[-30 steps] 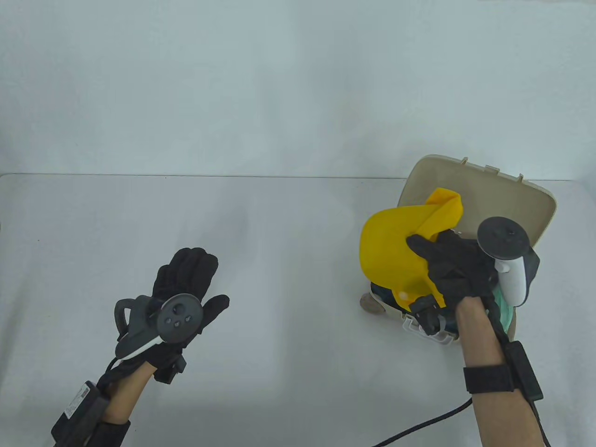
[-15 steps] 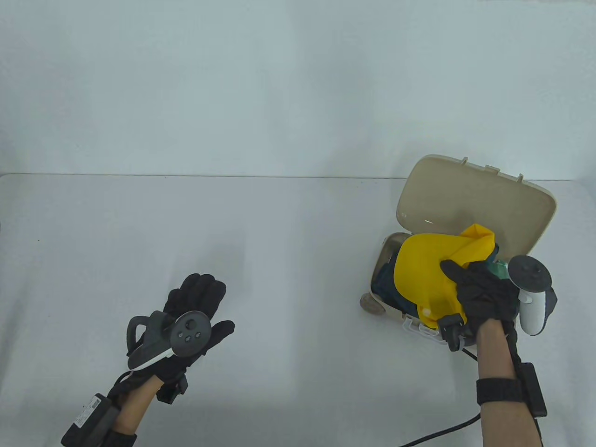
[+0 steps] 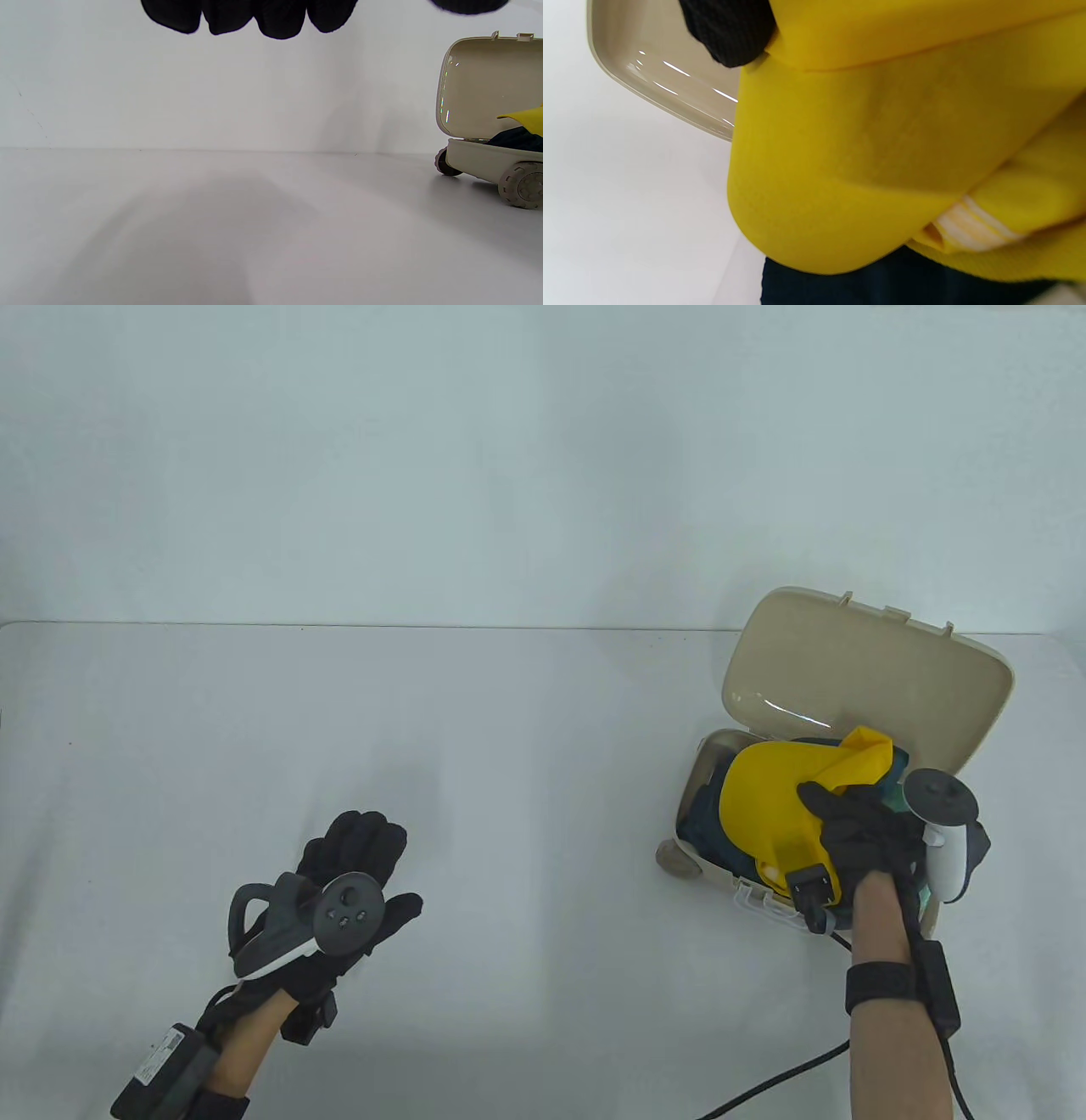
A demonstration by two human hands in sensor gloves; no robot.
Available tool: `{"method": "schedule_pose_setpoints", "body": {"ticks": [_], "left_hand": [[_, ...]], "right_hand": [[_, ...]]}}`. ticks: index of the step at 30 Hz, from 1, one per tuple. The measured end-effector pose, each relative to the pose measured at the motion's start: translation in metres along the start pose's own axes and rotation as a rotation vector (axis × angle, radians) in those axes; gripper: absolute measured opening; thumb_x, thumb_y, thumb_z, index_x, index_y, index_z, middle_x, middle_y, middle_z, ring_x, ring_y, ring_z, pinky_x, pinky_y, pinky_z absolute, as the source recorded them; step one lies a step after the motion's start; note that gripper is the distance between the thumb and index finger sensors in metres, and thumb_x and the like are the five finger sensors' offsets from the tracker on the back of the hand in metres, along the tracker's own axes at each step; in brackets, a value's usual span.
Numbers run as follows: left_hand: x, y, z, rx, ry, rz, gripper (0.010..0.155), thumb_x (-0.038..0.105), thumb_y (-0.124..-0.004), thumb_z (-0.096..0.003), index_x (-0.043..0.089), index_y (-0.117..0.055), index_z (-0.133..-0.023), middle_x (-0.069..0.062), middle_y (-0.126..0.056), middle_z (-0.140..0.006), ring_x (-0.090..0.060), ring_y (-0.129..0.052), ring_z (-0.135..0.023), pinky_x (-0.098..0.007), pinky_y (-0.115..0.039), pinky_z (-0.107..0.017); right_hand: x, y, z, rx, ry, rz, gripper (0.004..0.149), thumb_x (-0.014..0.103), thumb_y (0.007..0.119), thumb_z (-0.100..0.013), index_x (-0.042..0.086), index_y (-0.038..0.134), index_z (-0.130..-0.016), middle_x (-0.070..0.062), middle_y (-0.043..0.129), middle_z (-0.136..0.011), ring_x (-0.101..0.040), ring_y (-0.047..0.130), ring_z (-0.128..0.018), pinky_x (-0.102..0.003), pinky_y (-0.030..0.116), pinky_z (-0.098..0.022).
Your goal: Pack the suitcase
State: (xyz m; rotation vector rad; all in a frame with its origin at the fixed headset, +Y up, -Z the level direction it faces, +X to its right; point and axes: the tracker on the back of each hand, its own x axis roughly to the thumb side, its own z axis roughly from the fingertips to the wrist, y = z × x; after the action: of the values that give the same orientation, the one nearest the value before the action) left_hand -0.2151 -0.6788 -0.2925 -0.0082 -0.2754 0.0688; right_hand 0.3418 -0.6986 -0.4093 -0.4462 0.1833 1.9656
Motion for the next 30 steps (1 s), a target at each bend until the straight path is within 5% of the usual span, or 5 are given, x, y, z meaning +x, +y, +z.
{"method": "schedule_pose_setpoints", "body": {"ticks": [8,13,18,24,30], "left_hand": [[0.002,-0.001,0.0,-0.012,-0.013,-0.011,0.079,0.062,-0.055,-0.0469,0.025,-0.033,-0.113,-0.008,-0.036,-0.122,-0.04,-0.039,-0.114,-0.055,-0.046,-0.081],[0.003,-0.001,0.0,-0.016,-0.02,-0.023,0.079,0.062,-0.055,-0.0468,0.025,-0.033,-0.113,-0.008,-0.036,-0.122,-0.04,-0.039,-0.114,-0.055,-0.046,-0.081],[0.004,-0.002,0.0,-0.012,-0.028,-0.033,0.079,0.062,-0.055,-0.0467,0.025,-0.033,-0.113,-0.008,-0.036,-0.122,-0.039,-0.039,-0.114,-0.053,-0.045,-0.081],[0.005,-0.001,0.001,-0.002,-0.038,-0.051,0.079,0.062,-0.055,-0.0467,0.026,-0.033,-0.113,-0.008,-0.036,-0.122,-0.039,-0.039,-0.114,-0.053,-0.045,-0.082],[0.005,0.002,0.003,0.015,-0.044,-0.042,0.079,0.062,-0.056,-0.0467,0.026,-0.033,-0.113,-0.008,-0.036,-0.122,-0.039,-0.039,-0.114,-0.053,-0.045,-0.082]], "right_hand": [[0.017,0.018,-0.003,-0.092,0.06,0.331,0.062,0.038,0.074,-0.051,0.003,0.055,-0.098,-0.006,0.084,-0.087,-0.023,0.095,-0.074,-0.044,0.081,-0.06],[0.038,0.04,-0.003,-0.252,0.119,0.783,0.066,0.044,0.072,-0.05,-0.001,0.059,-0.096,-0.01,0.088,-0.083,-0.026,0.098,-0.069,-0.045,0.083,-0.056],[0.051,0.058,-0.009,-0.297,0.206,1.108,0.069,0.051,0.067,-0.049,0.001,0.064,-0.096,-0.009,0.091,-0.08,-0.026,0.099,-0.063,-0.046,0.084,-0.05],[0.053,0.062,-0.011,-0.325,0.26,1.16,0.07,0.055,0.064,-0.048,0.004,0.064,-0.097,-0.006,0.092,-0.079,-0.025,0.099,-0.061,-0.044,0.084,-0.048],[0.08,0.035,0.009,-0.28,0.234,0.953,0.08,0.06,0.061,-0.048,0.002,0.058,-0.102,-0.011,0.088,-0.087,-0.029,0.099,-0.065,-0.044,0.084,-0.048]]}}
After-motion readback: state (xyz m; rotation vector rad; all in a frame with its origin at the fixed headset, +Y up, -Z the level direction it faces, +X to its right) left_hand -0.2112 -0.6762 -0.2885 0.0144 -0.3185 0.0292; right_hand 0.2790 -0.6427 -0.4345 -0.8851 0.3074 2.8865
